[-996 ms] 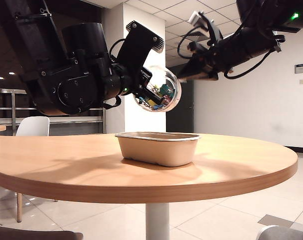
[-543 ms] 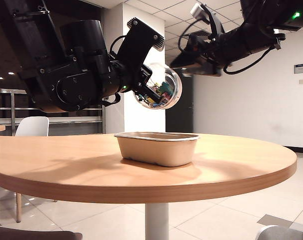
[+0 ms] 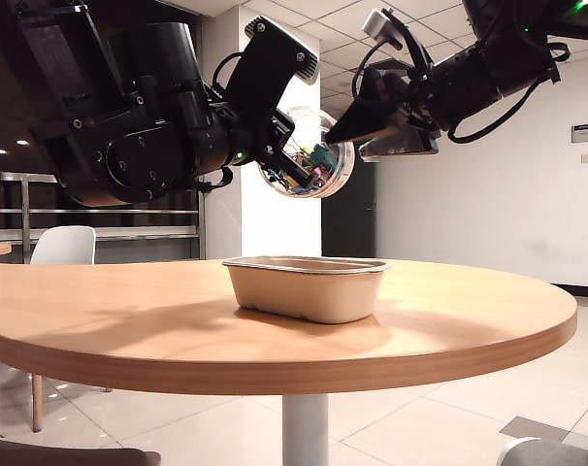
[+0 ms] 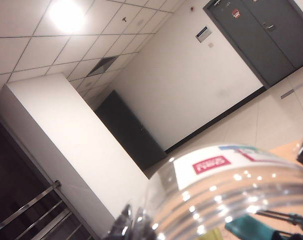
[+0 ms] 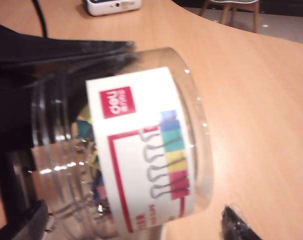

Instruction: Pick up the box filled with clips, pour some clips from it into the rectangular paper box, and then put the clip box back on the table.

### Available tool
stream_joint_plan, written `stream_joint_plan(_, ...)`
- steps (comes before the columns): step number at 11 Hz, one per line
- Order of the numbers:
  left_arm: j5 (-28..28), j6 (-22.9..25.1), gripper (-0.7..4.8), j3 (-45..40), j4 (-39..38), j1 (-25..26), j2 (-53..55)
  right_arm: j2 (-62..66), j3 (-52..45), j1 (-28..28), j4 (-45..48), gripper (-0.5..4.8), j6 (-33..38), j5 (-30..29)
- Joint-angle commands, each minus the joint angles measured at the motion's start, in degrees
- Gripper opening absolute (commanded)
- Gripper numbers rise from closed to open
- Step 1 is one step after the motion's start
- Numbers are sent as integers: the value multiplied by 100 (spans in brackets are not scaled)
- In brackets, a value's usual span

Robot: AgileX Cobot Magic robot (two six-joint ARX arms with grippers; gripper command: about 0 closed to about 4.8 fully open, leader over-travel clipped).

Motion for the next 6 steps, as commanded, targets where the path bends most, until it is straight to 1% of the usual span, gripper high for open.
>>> stream_joint_plan(1, 133, -63, -6, 22, 302, -9, -52, 52, 11, 52, 85, 479, -302, 208)
stream_joint_plan(2, 160, -83, -6, 9, 302, -9, -50, 136, 13, 118, 101, 479, -658, 437)
stream_joint_plan(4, 282, -81, -6, 4, 302, -9, -52, 267, 13, 321, 162, 458, -1213, 557)
stream_joint_plan(5, 289, -83, -6, -31, 302, -9, -50, 282, 11, 415, 192, 458, -1528, 927)
stream_joint_plan(6, 302, -83, -6, -66, 302, -2, -50, 284, 11, 437, 197, 458, -1685, 1049)
